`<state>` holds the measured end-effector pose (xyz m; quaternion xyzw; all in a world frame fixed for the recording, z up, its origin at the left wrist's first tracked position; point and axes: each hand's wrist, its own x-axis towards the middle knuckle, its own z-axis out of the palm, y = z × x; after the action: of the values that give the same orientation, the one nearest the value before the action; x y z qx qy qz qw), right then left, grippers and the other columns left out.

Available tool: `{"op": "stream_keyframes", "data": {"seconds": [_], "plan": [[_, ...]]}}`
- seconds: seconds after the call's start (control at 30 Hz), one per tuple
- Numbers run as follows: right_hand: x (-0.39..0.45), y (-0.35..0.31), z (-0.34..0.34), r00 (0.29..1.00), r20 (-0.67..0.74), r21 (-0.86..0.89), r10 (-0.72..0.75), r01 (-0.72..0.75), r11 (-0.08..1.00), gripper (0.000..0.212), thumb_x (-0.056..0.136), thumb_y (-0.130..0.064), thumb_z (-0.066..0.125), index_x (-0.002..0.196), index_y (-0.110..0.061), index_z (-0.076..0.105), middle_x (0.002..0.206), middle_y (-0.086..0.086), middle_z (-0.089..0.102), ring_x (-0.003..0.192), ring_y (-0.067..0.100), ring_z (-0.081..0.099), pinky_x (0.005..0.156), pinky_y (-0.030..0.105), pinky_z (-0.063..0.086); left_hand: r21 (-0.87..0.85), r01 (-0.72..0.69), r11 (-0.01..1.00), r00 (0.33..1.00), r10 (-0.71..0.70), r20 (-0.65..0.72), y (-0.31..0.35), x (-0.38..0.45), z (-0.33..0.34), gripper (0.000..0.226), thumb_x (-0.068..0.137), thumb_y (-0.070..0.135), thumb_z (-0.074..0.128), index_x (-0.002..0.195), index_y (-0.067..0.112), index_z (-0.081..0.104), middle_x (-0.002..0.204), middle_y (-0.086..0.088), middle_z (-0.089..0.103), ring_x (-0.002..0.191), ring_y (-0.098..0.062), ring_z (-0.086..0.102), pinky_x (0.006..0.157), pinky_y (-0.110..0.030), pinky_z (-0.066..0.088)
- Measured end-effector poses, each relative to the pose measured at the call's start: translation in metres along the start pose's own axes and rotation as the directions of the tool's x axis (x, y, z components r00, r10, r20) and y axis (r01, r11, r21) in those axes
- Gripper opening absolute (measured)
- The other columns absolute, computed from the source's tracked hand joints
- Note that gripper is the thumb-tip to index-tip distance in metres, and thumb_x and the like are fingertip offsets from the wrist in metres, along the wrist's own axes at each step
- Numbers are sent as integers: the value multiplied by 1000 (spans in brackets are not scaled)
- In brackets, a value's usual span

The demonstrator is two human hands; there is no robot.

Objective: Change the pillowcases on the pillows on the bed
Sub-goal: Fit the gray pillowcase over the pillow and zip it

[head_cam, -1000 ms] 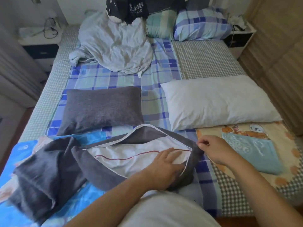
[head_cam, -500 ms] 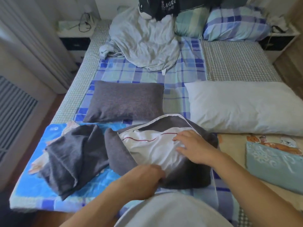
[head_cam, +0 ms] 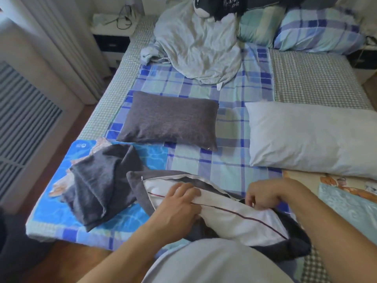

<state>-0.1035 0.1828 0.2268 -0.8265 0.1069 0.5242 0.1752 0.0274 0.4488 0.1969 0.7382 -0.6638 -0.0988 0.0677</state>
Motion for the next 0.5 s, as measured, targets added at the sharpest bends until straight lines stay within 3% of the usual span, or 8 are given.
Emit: {"op": "stream_keyframes", "data": {"seconds": [0.07, 0.13, 0.2, 0.23, 0.3, 0.33, 0.4, 0.5], "plan": [[-6, -5, -4, 999, 16, 44, 33, -33, 998, 23, 91, -13, 57, 106, -26, 69, 98, -8, 66, 90, 14, 65, 84, 33, 54, -76, 8, 997, 990, 3, 142, 3, 6, 14, 20, 98, 40, 48, 104, 30, 65, 144, 9, 52, 139, -30, 42, 112, -44, 29], [-4, -9, -7, 996, 25, 249, 86, -90, 964, 14, 93, -22, 59, 106, -27, 62, 107, -2, 66, 89, 15, 67, 81, 33, 57, -149, 46, 988, 930, 12, 368, 8, 5, 22, 23, 105, 39, 40, 115, 28, 57, 160, 10, 34, 151, -34, 20, 117, -57, 22], [15, -13, -8, 951, -241, 316, 196, -115, 942, 29, 94, -36, 60, 119, -24, 54, 125, 5, 52, 105, 24, 61, 89, 38, 53, -168, 61, 984, 839, 41, 542, 14, 3, 25, 23, 106, 39, 37, 116, 28, 55, 162, 7, 28, 153, -35, 10, 117, -64, 15], [29, -16, -5, 881, -411, 320, 236, -103, 942, 43, 93, -39, 61, 130, -20, 49, 135, 7, 44, 116, 29, 54, 97, 41, 49, -174, 65, 983, 811, 50, 582, 17, 2, 26, 23, 107, 38, 36, 115, 28, 55, 157, 4, 32, 152, -36, 11, 116, -67, 14], [56, -25, 4, 800, -555, 348, 227, -25, 937, 68, 93, -38, 63, 150, -20, 32, 149, 9, 37, 131, 33, 43, 105, 45, 42, -175, 82, 981, 785, 45, 618, 20, 4, 26, 23, 107, 38, 34, 113, 27, 54, 144, -3, 40, 148, -37, 16, 114, -70, 15], [69, -28, 10, 812, -543, 363, 213, -1, 932, 71, 93, -37, 63, 153, -22, 28, 149, 9, 40, 131, 33, 44, 104, 44, 43, -169, 87, 982, 776, 39, 630, 22, 2, 29, 23, 107, 37, 33, 114, 26, 52, 142, -5, 41, 147, -38, 18, 113, -71, 15], [82, -30, 16, 824, -520, 410, 225, 10, 912, 45, 97, -32, 58, 139, -23, 49, 133, 11, 58, 116, 33, 57, 92, 40, 49, -145, 77, 986, 802, 25, 597, 24, 2, 34, 18, 107, 32, 34, 114, 26, 49, 140, -7, 42, 144, -39, 21, 111, -72, 18], [67, -46, 20, 616, -752, 406, 233, 156, 900, 16, 98, -25, 54, 98, -20, 69, 98, 3, 71, 91, 24, 64, 77, 35, 49, -123, 162, 979, 832, -69, 551, 24, 9, 42, 13, 105, 23, 37, 115, 24, 46, 144, -10, 37, 143, -45, 20, 109, -76, 17]]}}
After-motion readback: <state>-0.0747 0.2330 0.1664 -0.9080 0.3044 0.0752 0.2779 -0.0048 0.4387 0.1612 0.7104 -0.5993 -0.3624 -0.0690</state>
